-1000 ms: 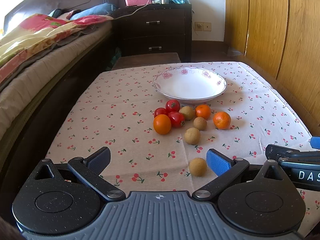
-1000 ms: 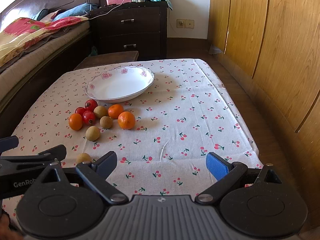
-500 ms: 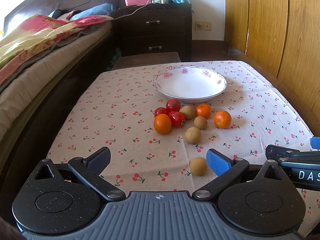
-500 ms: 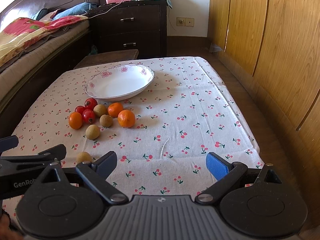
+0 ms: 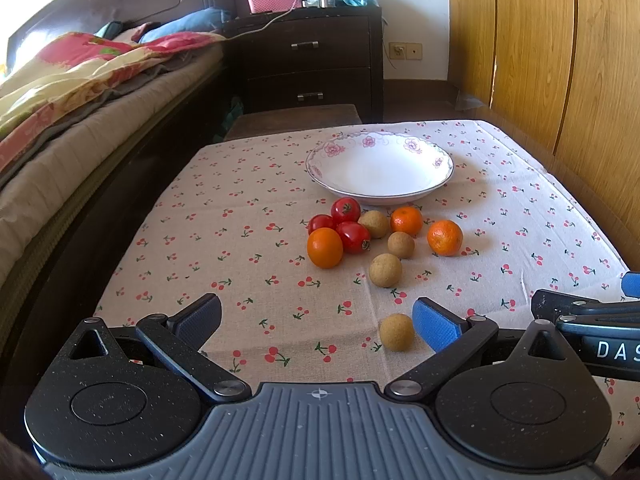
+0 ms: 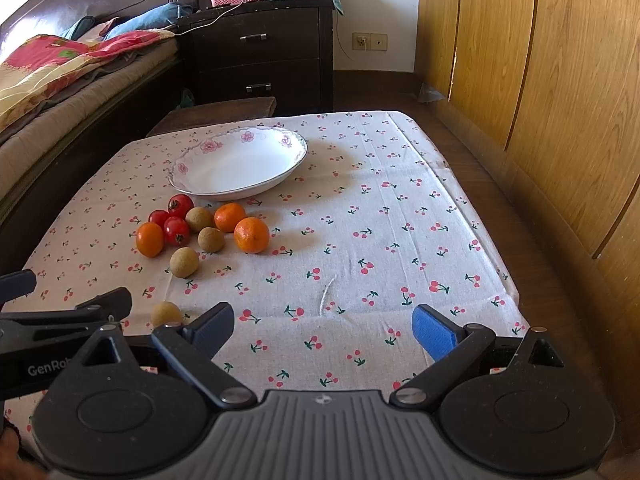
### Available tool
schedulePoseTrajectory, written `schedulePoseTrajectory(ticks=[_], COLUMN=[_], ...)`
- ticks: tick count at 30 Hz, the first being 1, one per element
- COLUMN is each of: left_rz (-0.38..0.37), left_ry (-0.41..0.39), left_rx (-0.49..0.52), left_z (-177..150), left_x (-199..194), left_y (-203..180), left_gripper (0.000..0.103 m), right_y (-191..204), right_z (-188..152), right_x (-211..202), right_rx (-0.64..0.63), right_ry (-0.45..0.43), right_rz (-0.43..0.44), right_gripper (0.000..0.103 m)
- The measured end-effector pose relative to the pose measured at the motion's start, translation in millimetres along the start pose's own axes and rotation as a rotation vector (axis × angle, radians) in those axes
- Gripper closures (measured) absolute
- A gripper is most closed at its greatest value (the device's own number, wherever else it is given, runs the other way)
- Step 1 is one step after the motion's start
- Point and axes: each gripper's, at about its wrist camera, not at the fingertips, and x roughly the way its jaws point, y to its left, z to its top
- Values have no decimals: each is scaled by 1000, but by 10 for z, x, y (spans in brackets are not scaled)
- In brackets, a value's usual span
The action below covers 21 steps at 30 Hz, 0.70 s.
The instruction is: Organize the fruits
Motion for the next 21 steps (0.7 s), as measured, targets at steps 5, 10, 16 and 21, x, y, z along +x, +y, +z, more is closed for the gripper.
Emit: schedulePoseTrajectory(ticks=[5, 10, 16, 21], left_rz=[1, 1, 1, 0], left_ry=[0, 0, 1, 4], left_rx=[2, 1, 2, 4], left_z=[1, 2, -2, -18], left_x=[0, 0, 1, 17], left_y=[-9, -10, -13, -29], left_gripper=[0, 0, 1, 1], right_y=[-1, -3, -8, -15], right_z=[-9, -13, -11, -8], right_x=[8, 6, 22, 34], right_rx=[2, 3, 8, 13], right_ry=[5, 6, 14, 20], right_rz=[0, 0, -1, -1], right_gripper=[7, 7, 7, 7])
